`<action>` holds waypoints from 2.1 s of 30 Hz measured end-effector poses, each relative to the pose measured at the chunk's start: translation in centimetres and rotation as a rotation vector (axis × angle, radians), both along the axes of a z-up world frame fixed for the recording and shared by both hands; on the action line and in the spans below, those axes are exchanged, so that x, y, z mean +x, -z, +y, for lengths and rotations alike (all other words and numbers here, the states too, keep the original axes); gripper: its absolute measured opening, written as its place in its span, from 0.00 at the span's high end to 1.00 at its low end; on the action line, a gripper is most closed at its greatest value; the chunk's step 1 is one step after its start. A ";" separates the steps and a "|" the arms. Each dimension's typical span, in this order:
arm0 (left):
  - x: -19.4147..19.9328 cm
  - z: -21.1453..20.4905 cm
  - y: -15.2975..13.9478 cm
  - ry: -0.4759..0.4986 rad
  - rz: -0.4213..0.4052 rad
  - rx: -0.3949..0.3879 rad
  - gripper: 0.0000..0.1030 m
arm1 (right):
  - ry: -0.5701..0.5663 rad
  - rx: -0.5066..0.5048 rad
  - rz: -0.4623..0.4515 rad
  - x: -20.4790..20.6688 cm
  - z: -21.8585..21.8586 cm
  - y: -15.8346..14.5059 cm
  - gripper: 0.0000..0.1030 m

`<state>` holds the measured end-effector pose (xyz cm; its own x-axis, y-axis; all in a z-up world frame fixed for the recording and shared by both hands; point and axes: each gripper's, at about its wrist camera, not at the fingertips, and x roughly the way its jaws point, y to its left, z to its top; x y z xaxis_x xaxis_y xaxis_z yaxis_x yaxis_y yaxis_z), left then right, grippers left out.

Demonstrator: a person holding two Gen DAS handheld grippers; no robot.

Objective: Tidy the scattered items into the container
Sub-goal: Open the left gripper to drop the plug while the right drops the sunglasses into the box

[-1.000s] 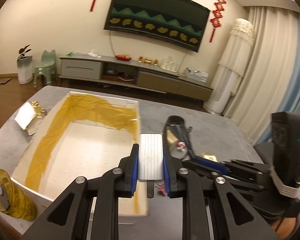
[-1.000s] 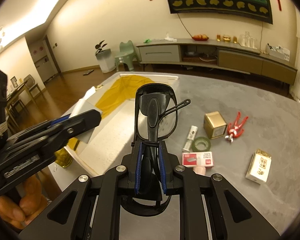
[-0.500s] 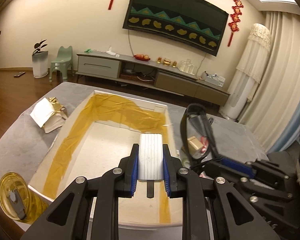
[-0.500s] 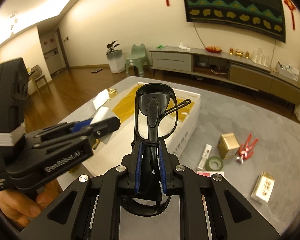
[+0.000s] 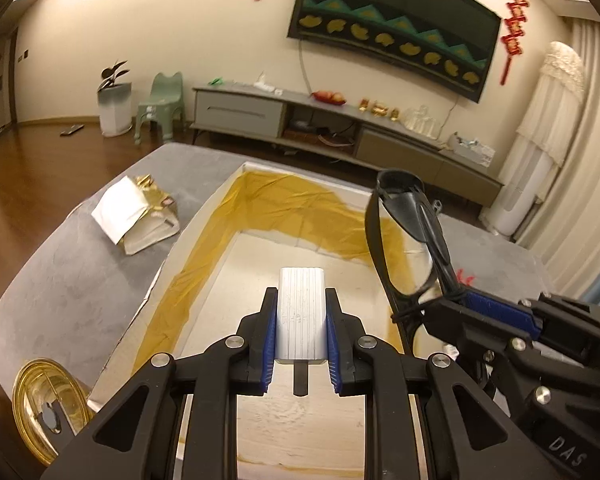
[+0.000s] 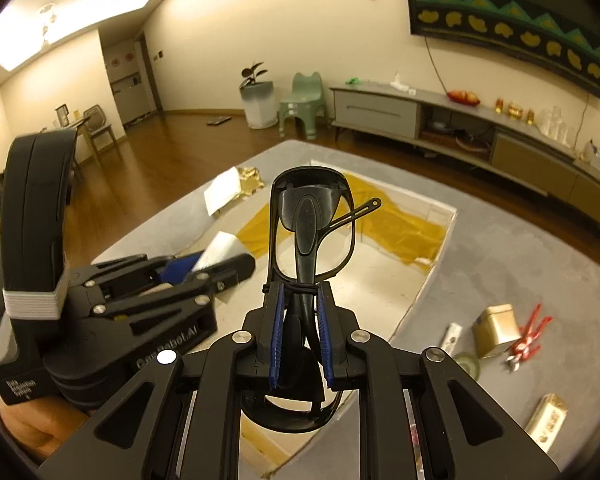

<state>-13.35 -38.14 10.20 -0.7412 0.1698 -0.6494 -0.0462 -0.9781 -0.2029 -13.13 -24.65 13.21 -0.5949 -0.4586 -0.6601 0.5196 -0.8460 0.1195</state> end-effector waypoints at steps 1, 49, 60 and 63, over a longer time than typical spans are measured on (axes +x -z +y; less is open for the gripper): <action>-0.3 -0.1 0.2 -0.009 -0.010 -0.005 0.78 | -0.002 0.001 -0.015 -0.3 -0.1 0.5 0.83; 0.7 1.9 -0.4 -0.059 0.035 -0.247 0.59 | -0.008 0.016 -0.108 -2.5 -0.1 4.5 0.79; 2.7 2.9 -3.1 0.005 0.085 -0.155 0.58 | 0.018 -0.008 -0.071 -0.5 2.1 1.9 0.76; 3.0 3.2 -3.4 0.028 0.076 -0.116 0.57 | 0.035 -0.014 -0.066 -0.1 3.1 1.3 0.75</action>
<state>-10.34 -34.90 13.58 -0.7853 0.1182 -0.6078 -0.0849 -0.9929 -0.0833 -13.21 -21.53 11.89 -0.5659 -0.4482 -0.6920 0.4805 -0.8613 0.1649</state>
